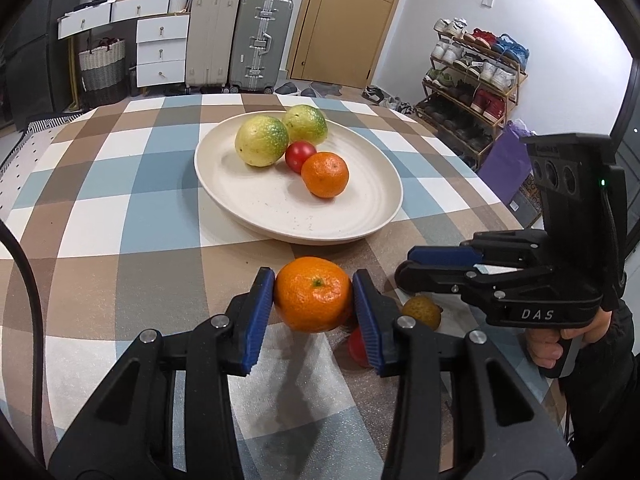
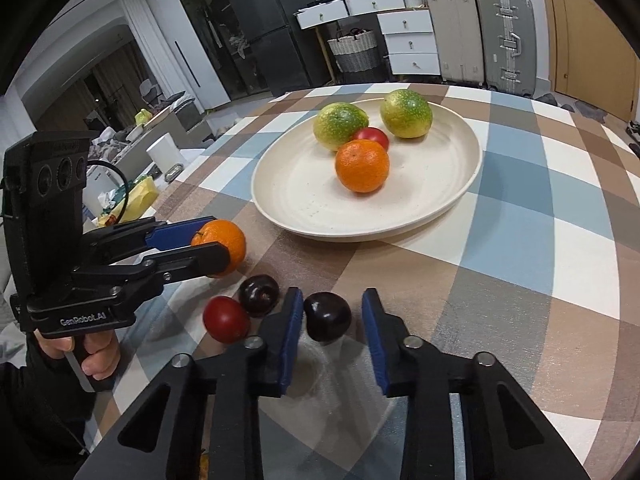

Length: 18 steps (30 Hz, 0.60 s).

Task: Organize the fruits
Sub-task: 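Close left gripper on the orange while right gripper grasps the dark plum, then carry the orange and the dark plum over the cream plate with both grippers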

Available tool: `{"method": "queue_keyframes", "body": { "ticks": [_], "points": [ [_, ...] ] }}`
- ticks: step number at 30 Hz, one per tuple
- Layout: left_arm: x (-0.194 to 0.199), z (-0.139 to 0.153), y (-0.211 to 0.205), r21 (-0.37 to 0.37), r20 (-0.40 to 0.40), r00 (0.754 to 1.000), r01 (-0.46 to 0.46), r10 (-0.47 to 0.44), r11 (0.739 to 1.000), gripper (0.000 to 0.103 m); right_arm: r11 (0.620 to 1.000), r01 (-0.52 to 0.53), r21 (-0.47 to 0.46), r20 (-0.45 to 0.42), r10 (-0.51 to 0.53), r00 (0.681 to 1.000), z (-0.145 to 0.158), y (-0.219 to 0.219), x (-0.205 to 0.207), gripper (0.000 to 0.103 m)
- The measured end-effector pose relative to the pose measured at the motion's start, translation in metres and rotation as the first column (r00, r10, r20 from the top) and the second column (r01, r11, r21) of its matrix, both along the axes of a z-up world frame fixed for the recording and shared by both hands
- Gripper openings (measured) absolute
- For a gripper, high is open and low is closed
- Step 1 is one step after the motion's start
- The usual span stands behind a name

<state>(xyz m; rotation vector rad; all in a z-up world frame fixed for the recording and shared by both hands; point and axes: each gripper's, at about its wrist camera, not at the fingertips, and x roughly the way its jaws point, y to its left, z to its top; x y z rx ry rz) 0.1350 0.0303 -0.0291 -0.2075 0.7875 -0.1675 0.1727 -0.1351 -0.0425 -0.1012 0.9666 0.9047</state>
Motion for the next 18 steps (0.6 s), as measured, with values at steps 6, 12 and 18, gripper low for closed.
{"method": "queue_keyframes", "body": {
  "ticks": [6,12,18],
  "points": [
    [-0.001,0.001,0.001,0.0,0.011,1.0,-0.008,0.008,1.0,0.038,1.0,-0.009,-0.003,0.013,0.009,1.0,0.001,0.002,-0.002,0.026],
    [-0.003,0.003,0.004,-0.005,0.02,1.0,-0.022,0.022,1.0,0.038,1.0,0.015,0.02,0.027,-0.016,0.999,0.006,-0.004,0.002,0.026],
    [-0.004,0.008,0.007,0.002,0.043,0.998,-0.047,0.047,0.999,0.038,0.995,0.062,0.074,0.045,-0.065,0.997,0.013,-0.015,0.008,0.026]
  ]
}}
